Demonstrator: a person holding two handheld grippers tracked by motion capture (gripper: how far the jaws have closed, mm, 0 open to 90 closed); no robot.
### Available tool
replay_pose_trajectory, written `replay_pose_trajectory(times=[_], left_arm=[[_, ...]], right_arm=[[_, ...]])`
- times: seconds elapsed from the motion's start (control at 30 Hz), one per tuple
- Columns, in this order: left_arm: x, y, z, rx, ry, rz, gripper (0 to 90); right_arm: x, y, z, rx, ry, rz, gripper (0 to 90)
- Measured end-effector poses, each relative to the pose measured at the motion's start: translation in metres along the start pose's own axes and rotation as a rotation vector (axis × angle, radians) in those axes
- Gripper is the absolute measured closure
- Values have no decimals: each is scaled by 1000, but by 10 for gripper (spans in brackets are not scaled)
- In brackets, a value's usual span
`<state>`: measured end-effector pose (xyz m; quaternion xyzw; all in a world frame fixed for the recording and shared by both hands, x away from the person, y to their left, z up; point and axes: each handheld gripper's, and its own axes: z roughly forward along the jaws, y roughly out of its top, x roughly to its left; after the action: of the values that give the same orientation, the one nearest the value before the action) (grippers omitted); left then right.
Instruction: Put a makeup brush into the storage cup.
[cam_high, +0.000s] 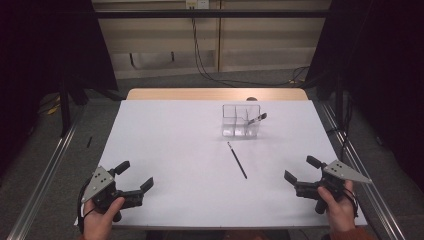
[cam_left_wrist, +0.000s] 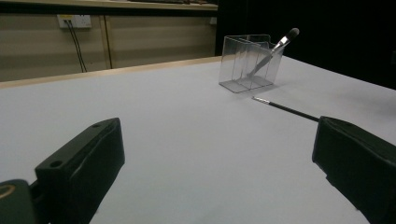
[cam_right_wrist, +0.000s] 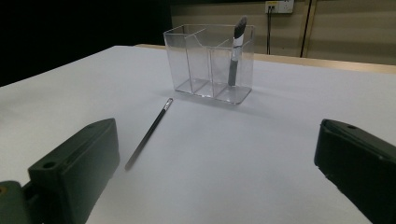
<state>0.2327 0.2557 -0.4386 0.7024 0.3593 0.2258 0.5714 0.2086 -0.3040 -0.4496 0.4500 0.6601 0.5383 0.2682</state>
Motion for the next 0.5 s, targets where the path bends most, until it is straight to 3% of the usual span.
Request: replay_pose_trajectory(times=[0.5], left_arm=[[-2,2,3,-2,-21,7,24]], right_arm=[[8,9,14,6,28,-21,0]])
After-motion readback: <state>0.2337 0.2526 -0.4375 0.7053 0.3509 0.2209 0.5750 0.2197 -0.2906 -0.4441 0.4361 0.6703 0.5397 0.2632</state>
